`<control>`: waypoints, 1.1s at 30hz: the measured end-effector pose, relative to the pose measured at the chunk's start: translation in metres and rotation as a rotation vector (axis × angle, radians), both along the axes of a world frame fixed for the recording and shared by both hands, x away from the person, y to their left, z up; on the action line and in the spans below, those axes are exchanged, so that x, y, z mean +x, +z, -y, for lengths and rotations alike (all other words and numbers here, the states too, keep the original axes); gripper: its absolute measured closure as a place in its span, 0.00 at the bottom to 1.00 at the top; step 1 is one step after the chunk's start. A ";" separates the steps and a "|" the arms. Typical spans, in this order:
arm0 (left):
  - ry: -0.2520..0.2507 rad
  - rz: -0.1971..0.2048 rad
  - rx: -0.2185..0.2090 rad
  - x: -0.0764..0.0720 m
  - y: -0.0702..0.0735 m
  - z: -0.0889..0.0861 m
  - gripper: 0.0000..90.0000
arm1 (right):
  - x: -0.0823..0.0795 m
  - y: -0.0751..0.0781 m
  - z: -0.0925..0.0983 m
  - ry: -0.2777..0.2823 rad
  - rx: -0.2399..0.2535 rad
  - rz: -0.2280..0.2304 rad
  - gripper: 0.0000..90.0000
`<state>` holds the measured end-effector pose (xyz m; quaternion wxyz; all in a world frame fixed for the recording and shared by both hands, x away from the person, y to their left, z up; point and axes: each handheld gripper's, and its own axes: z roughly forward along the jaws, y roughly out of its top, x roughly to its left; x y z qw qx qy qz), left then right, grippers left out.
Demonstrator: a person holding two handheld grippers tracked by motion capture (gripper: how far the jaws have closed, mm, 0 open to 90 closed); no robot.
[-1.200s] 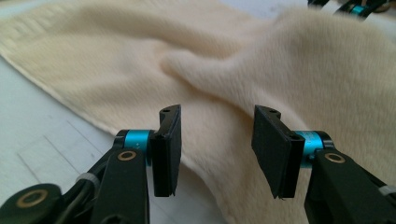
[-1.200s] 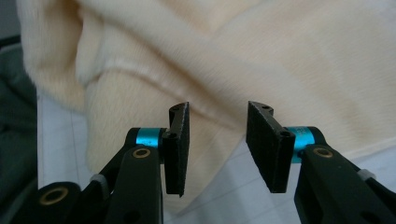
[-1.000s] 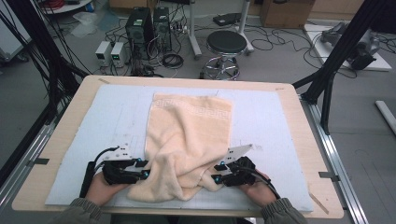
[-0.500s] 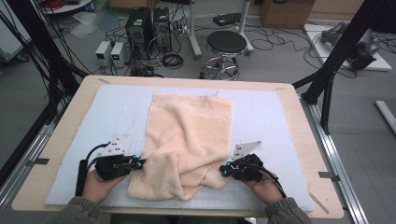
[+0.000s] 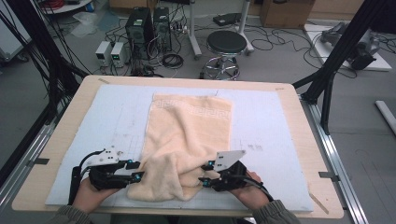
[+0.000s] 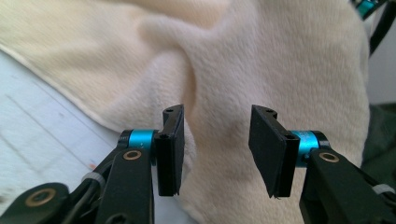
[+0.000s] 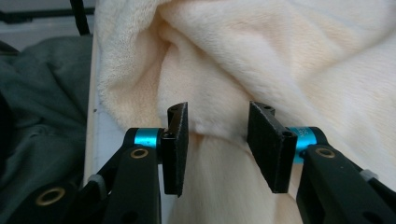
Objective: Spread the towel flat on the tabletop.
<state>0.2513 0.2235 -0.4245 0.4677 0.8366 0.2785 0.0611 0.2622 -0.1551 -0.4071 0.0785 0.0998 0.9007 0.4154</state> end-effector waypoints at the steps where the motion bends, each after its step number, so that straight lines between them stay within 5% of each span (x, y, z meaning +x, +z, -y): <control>1: -0.025 -0.022 0.022 0.001 -0.004 0.003 0.63 | 0.001 -0.003 -0.005 0.006 -0.006 0.007 0.65; 3: -0.064 -0.054 0.070 0.003 -0.012 0.012 0.68 | 0.003 -0.007 -0.012 0.001 -0.015 0.016 0.70; 6: -0.072 -0.020 0.114 0.001 -0.013 0.020 0.81 | 0.007 -0.009 -0.017 -0.011 -0.028 0.019 0.82; 8: -0.072 -0.019 0.123 0.004 -0.011 0.020 0.92 | 0.010 -0.008 -0.014 -0.019 -0.012 -0.007 0.86; 11: -0.055 -0.006 0.112 0.004 -0.009 0.019 0.97 | 0.013 -0.003 -0.006 -0.034 0.025 -0.033 0.88; 20: 0.084 0.067 -0.012 0.009 0.019 -0.004 0.97 | 0.016 0.015 0.031 -0.104 0.084 -0.053 0.88; 24: 0.118 0.089 -0.055 0.017 0.033 -0.008 0.97 | 0.022 0.021 0.046 -0.160 0.055 -0.037 0.88; 27: 0.110 0.088 -0.058 0.020 0.035 -0.007 0.97 | 0.028 0.018 0.053 -0.189 0.037 -0.047 0.86; 30: 0.093 0.080 -0.064 0.019 0.030 -0.003 0.96 | 0.027 0.016 0.054 -0.169 0.055 -0.079 0.72; 33: 0.066 0.045 -0.057 0.017 0.024 0.000 0.78 | 0.017 0.023 0.050 -0.123 0.087 -0.032 0.67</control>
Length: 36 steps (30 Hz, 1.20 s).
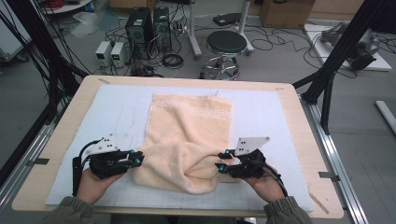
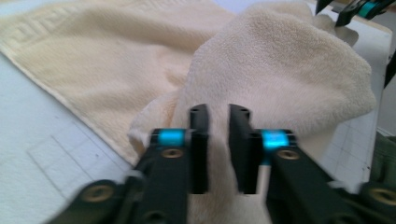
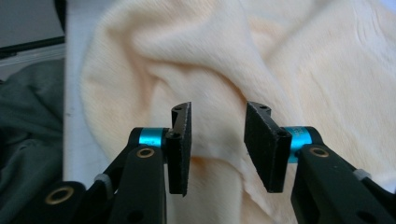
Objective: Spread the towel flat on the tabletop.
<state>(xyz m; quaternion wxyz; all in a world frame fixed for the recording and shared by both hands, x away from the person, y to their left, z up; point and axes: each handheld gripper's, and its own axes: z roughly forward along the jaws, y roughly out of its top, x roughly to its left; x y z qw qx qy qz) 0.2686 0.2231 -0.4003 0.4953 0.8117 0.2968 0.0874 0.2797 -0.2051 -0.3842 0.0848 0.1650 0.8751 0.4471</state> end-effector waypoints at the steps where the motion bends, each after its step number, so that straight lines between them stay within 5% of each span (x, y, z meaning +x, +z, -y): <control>1: -0.013 -0.007 0.004 -0.002 -0.002 0.001 0.74 | -0.004 0.002 -0.003 0.018 -0.005 0.012 0.67; 5: -0.066 -0.025 0.054 -0.012 -0.012 0.008 0.57 | -0.012 -0.003 -0.020 0.078 -0.074 0.073 0.68; 9: -0.127 -0.092 0.156 -0.014 -0.032 0.021 0.56 | -0.006 -0.017 -0.033 0.059 -0.130 0.071 0.78; 13: -0.125 -0.063 0.213 -0.014 -0.036 0.028 0.74 | -0.002 -0.024 -0.039 0.047 -0.184 0.063 0.98; 14: -0.126 -0.060 0.217 -0.013 -0.035 0.027 0.83 | -0.001 -0.024 -0.038 0.046 -0.185 0.061 0.98; 17: -0.125 -0.035 0.233 -0.014 -0.032 0.028 0.91 | 0.000 -0.020 -0.030 0.033 -0.168 0.036 0.99; 24: -0.043 0.027 0.100 -0.015 0.001 0.001 0.93 | -0.006 0.008 0.004 -0.026 -0.100 0.067 1.00; 30: -0.010 0.098 0.051 -0.010 0.034 -0.008 0.93 | -0.010 0.041 0.028 -0.086 -0.048 0.129 1.00; 33: 0.024 0.118 0.044 0.006 0.045 -0.001 0.93 | -0.002 0.051 0.029 -0.114 -0.052 0.157 1.00; 36: 0.099 0.116 0.048 0.038 0.047 0.008 0.93 | 0.018 0.049 0.026 -0.157 -0.073 0.149 1.00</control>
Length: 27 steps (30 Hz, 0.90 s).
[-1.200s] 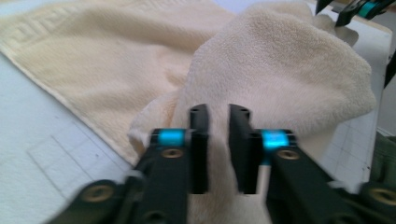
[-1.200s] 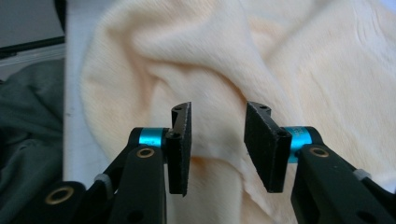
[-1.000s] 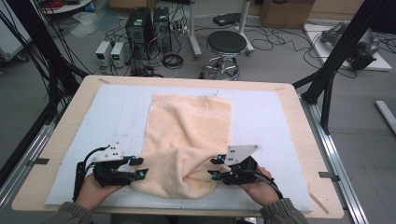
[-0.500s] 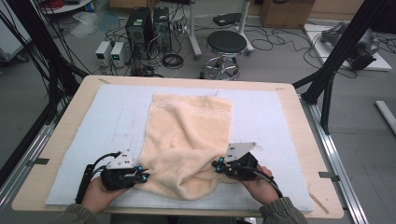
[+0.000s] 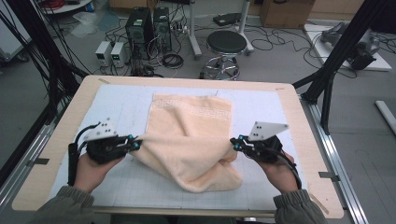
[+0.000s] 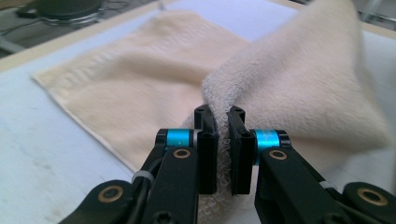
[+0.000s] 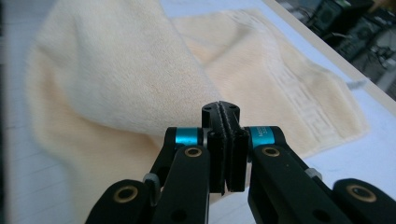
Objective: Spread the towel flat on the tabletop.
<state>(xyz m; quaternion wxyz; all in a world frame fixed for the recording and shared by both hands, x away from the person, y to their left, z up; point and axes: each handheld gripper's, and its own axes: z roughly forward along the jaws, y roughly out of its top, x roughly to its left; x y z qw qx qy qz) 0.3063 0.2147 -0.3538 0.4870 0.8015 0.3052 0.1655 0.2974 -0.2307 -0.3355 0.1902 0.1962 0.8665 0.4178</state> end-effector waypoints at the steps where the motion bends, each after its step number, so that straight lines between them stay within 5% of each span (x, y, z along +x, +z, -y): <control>1: 0.029 -0.006 -0.003 0.013 -0.002 0.004 0.93 | 0.011 -0.003 -0.001 -0.025 -0.011 -0.006 1.00; 4: 0.111 -0.050 0.003 0.052 -0.011 0.016 0.90 | 0.050 -0.017 -0.002 -0.109 -0.028 -0.061 0.99; 5: 0.147 -0.067 0.023 0.061 -0.014 0.020 0.81 | 0.062 -0.023 0.000 -0.147 -0.029 -0.082 0.96; 8: 0.158 -0.081 0.015 0.069 -0.016 0.017 0.66 | 0.081 -0.032 0.010 -0.177 0.027 -0.147 0.83; 12: 0.123 -0.051 -0.002 0.050 -0.017 0.005 0.56 | 0.061 -0.027 0.010 -0.069 0.080 -0.118 0.81; 16: 0.052 -0.032 -0.042 0.020 -0.025 -0.001 0.54 | 0.032 -0.024 -0.006 0.064 0.021 -0.138 0.77; 19: -0.026 -0.029 -0.053 -0.007 -0.038 0.004 0.55 | 0.007 -0.027 -0.018 0.148 0.005 -0.087 0.75; 23: -0.130 -0.056 -0.010 -0.031 -0.057 0.017 0.56 | -0.012 -0.047 -0.019 0.190 -0.006 -0.111 0.70; 27: -0.181 -0.087 0.078 -0.033 -0.072 0.030 0.56 | -0.021 -0.073 -0.012 0.189 0.020 -0.177 0.63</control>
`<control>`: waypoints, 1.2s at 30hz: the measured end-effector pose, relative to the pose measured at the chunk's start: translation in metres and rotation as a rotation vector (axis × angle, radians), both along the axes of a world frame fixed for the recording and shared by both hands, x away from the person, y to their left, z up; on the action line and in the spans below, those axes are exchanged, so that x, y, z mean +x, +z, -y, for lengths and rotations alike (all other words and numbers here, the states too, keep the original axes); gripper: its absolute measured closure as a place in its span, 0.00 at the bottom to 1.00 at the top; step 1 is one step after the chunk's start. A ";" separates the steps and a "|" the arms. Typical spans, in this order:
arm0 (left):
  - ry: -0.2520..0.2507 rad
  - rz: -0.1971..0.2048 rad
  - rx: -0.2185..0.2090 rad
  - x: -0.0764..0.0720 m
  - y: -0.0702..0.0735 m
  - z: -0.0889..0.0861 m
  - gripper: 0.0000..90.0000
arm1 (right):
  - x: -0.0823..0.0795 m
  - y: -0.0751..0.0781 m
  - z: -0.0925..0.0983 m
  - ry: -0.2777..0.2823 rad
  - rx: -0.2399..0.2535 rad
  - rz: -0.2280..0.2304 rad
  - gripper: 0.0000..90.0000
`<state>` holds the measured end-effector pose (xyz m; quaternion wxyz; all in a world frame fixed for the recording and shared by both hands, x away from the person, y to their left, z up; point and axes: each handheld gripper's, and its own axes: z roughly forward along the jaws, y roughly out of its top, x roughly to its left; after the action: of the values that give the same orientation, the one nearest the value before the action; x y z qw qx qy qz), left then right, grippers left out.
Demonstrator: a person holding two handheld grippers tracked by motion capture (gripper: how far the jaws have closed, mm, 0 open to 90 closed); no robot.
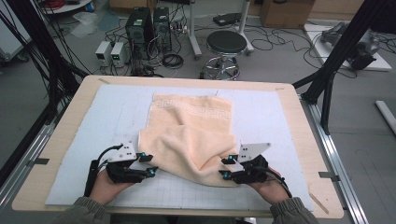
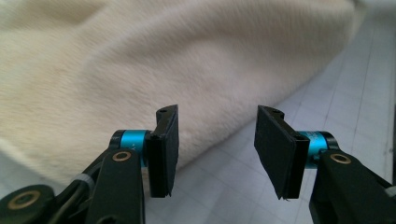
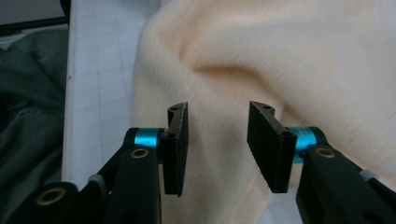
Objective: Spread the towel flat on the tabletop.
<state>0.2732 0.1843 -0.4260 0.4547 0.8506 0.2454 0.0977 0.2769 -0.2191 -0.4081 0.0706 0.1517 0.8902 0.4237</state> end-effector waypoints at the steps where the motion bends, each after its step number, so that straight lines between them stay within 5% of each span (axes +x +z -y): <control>1: -0.003 -0.014 0.018 0.003 -0.003 0.004 0.56 | -0.001 -0.006 0.000 0.003 -0.010 -0.015 0.62; 6: 0.014 -0.021 0.091 0.014 -0.014 0.019 0.67 | -0.001 -0.026 -0.011 -0.001 -0.074 -0.022 0.73; 9: 0.028 -0.010 0.099 0.016 -0.012 0.024 0.87 | 0.000 -0.025 -0.015 0.007 -0.074 -0.022 0.84; 12: 0.033 0.006 0.101 0.016 -0.005 0.026 0.95 | 0.002 -0.019 -0.017 0.020 -0.063 -0.036 0.86; 16: 0.034 0.047 0.026 0.010 0.021 0.013 0.95 | -0.004 -0.002 -0.016 0.028 -0.019 -0.023 0.87; 22: 0.070 0.143 -0.085 -0.005 0.083 -0.021 0.95 | -0.019 0.043 -0.018 0.055 0.065 0.047 0.87; 27: 0.074 0.196 -0.127 -0.009 0.118 -0.034 0.95 | -0.035 0.079 -0.026 0.120 0.176 0.057 0.86; 31: 0.099 0.141 -0.081 0.013 0.104 -0.026 0.95 | -0.027 0.078 -0.041 0.109 0.122 0.050 0.84; 36: 0.193 0.047 -0.035 0.064 0.058 -0.005 0.94 | 0.015 0.035 -0.051 -0.036 0.033 -0.024 0.84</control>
<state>0.3373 0.1897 -0.3678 0.4635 0.8124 0.3172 0.1570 0.2917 -0.1677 -0.3731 0.0651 0.1738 0.8811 0.4350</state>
